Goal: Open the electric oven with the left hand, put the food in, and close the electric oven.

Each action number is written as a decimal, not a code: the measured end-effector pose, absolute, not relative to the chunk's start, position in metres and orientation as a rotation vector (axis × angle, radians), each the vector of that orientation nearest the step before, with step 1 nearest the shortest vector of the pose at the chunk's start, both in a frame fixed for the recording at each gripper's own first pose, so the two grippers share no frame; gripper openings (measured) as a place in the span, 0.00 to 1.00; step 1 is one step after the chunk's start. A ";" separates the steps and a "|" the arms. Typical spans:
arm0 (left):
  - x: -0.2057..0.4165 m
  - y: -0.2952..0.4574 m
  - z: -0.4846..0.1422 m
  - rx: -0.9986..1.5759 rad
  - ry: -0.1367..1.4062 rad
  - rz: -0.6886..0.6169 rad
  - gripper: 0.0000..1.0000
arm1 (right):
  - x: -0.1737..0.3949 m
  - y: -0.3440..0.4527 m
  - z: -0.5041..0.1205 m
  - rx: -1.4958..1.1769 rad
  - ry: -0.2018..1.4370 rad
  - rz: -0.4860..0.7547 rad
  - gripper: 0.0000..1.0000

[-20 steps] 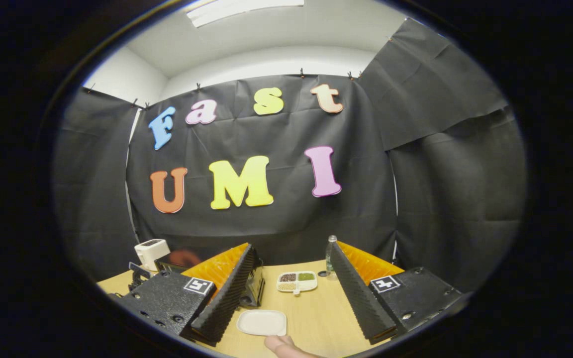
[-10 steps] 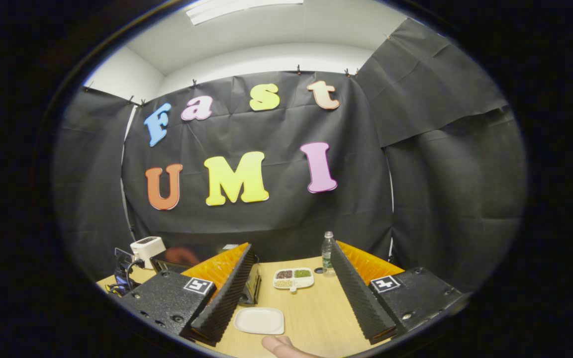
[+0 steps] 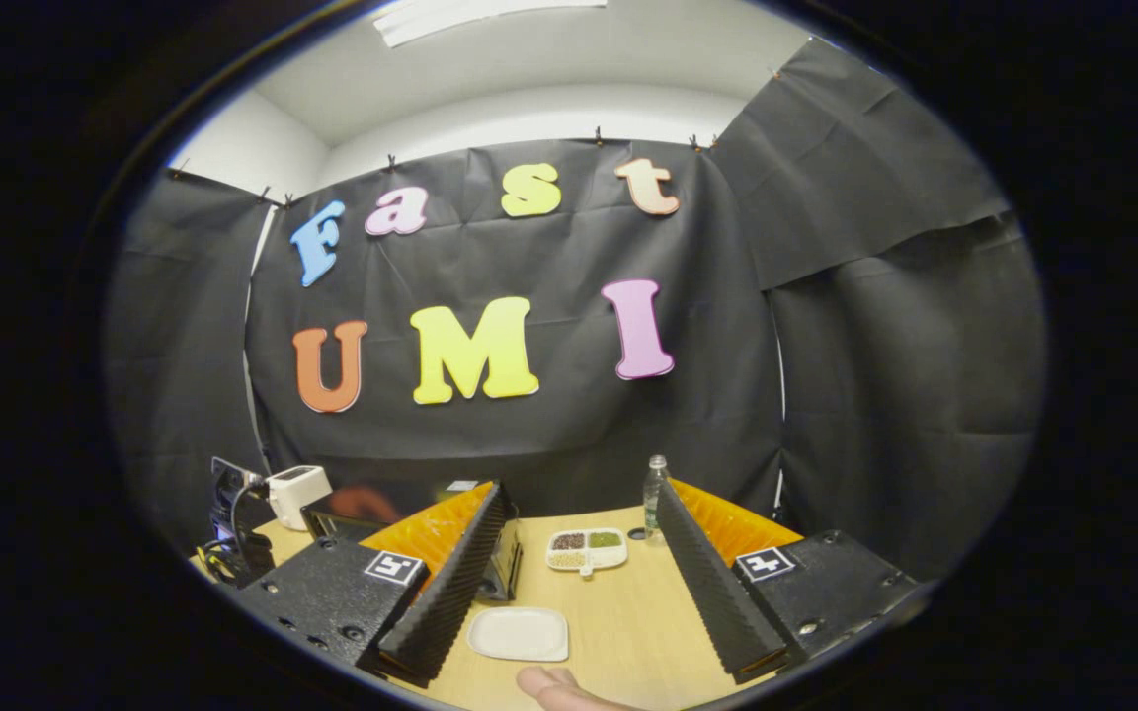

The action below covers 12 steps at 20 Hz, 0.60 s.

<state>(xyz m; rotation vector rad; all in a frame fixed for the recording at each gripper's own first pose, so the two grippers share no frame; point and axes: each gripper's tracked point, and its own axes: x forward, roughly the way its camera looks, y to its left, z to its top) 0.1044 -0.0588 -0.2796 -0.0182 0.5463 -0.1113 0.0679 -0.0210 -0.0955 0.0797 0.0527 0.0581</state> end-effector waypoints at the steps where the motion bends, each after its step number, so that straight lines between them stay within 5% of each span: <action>1: 0.109 -0.057 -0.274 -0.025 0.525 -0.114 0.96 | 0.067 -0.021 -0.095 0.080 0.051 0.061 0.93; 12: 0.165 -0.051 -0.234 -0.027 0.411 -0.088 0.96 | 0.049 -0.027 -0.092 0.081 0.041 0.053 0.94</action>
